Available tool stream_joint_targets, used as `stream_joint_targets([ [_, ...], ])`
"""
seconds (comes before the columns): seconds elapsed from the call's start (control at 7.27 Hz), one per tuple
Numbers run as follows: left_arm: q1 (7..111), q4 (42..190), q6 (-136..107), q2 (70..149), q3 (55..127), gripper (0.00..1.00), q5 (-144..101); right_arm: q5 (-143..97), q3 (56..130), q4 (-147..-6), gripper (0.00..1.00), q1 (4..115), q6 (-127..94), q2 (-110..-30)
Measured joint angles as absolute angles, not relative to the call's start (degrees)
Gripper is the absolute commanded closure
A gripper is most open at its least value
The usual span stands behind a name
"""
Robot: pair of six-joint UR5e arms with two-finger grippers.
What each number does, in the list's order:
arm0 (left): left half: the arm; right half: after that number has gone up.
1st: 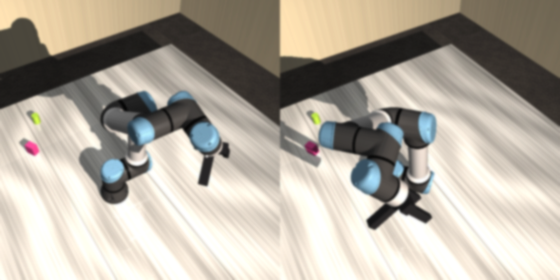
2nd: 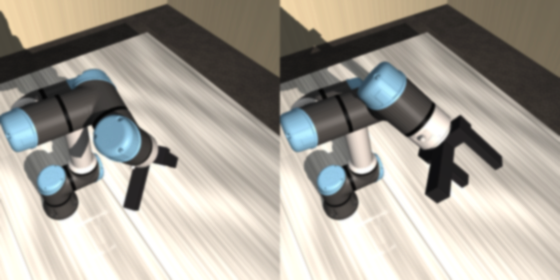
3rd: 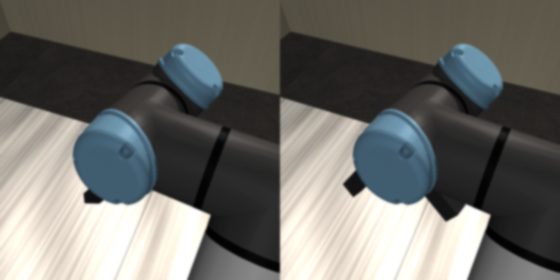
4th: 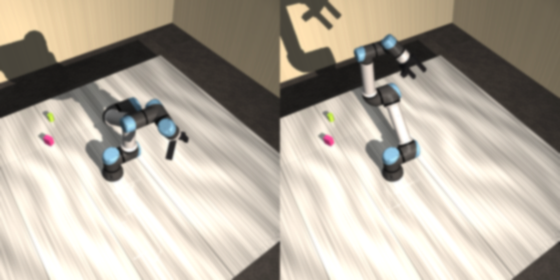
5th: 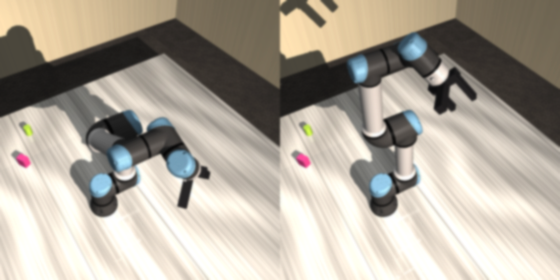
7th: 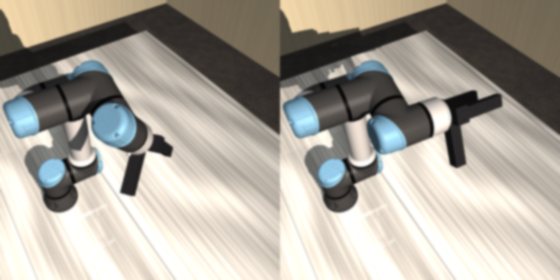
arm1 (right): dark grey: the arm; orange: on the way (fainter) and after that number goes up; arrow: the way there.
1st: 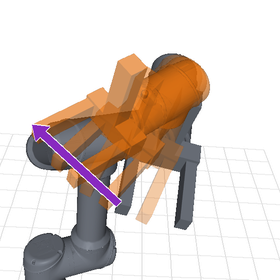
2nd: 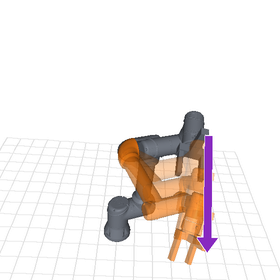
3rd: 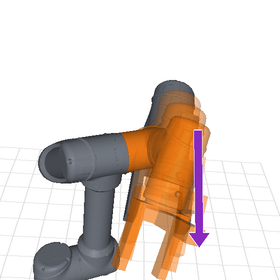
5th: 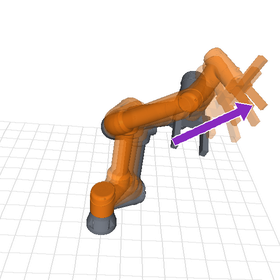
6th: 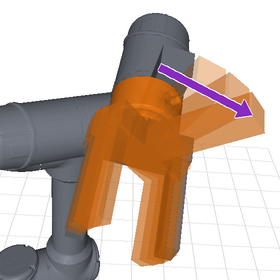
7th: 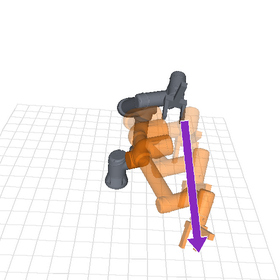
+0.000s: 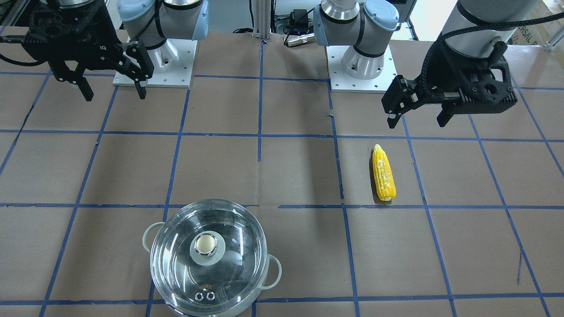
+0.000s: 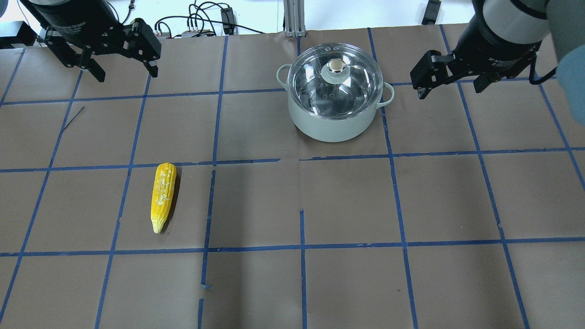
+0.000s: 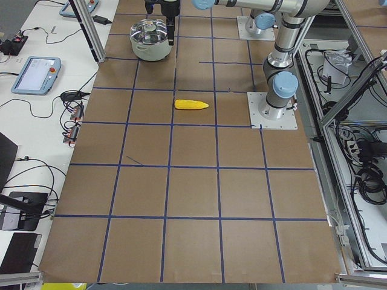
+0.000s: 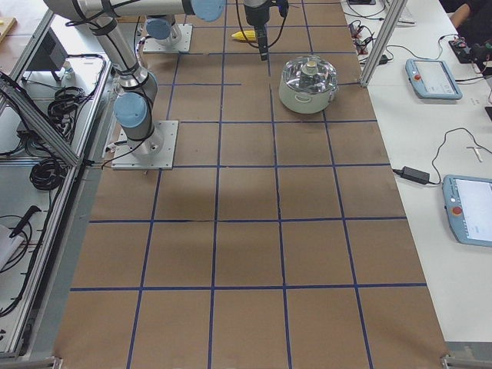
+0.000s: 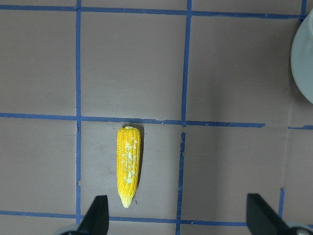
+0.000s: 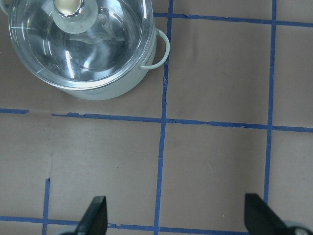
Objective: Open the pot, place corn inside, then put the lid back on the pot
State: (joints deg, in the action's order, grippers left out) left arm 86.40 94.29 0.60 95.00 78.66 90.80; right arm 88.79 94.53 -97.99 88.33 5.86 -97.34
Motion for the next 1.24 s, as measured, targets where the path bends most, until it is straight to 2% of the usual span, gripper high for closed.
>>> stream_joint_targets([
  [0.55,86.4,94.4,0.7,94.6,78.9,0.00,90.9,88.1,92.9,-99.7,0.01,88.4,7.1,-94.9],
  [1.24,86.4,94.4,0.8,94.4,79.1,0.00,90.9,87.4,76.3,-101.3,0.01,97.2,-0.9,-74.6],
])
